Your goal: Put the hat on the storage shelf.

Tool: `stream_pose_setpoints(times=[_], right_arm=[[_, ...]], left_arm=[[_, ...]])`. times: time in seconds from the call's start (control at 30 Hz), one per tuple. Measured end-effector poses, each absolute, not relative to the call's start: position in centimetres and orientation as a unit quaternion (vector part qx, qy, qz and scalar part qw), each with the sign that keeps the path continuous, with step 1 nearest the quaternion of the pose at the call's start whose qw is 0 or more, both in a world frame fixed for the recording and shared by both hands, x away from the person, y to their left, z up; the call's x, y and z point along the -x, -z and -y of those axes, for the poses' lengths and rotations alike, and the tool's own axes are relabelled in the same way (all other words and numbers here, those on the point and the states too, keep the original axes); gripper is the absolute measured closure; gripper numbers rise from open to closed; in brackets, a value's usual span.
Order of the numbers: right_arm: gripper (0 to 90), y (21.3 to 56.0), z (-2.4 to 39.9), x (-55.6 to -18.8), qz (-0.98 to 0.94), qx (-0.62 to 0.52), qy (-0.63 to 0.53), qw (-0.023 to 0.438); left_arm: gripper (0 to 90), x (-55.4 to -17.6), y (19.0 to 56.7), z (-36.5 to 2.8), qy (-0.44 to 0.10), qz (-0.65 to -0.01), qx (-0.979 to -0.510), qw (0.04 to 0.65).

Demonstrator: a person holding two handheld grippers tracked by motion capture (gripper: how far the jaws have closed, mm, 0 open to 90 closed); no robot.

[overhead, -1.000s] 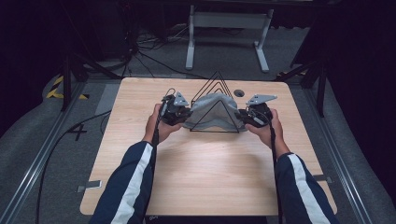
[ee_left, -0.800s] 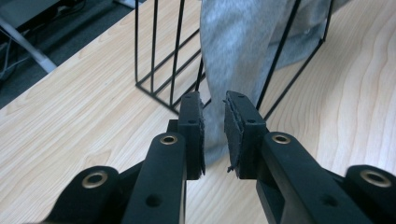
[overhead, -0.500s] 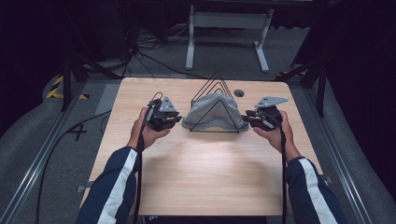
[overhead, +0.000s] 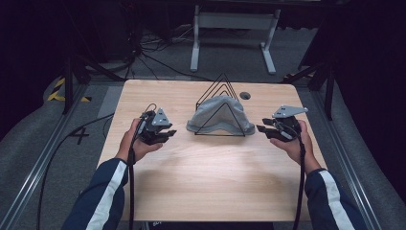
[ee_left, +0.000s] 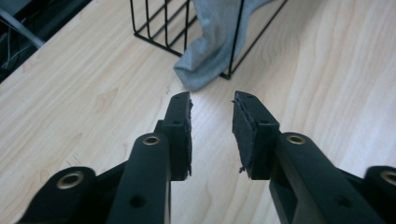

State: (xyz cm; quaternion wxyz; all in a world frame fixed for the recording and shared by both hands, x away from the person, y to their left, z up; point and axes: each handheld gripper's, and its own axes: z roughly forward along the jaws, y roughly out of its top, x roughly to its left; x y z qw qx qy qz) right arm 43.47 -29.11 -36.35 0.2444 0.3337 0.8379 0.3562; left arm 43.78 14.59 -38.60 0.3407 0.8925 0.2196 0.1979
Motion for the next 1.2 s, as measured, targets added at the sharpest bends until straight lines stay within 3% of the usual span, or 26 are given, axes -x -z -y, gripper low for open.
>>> stream_pose_setpoints(times=[0.5,0.67,0.83,0.97,1.2], right_arm=[[54.3,37.9,31.4,-39.9,-0.848,-0.326,-0.337,0.249],[48.1,38.8,32.0,-38.8,-0.852,-0.324,-0.328,0.247],[40.3,39.7,32.5,-37.9,-0.853,-0.326,-0.323,0.248],[34.7,41.1,33.2,-36.6,-0.855,-0.330,-0.318,0.244],[30.6,43.0,34.7,-35.1,-0.852,-0.349,-0.317,0.228]], left_arm=[[59.2,-39.8,40.7,-17.7,-0.196,-0.209,-0.908,0.306],[54.8,-38.7,41.9,-18.3,-0.188,-0.200,-0.915,0.294],[47.0,-37.8,42.8,-18.8,-0.180,-0.210,-0.916,0.289],[34.3,-37.0,43.7,-19.7,-0.169,-0.227,-0.913,0.295],[27.4,-35.7,45.2,-20.9,-0.151,-0.236,-0.908,0.310]])
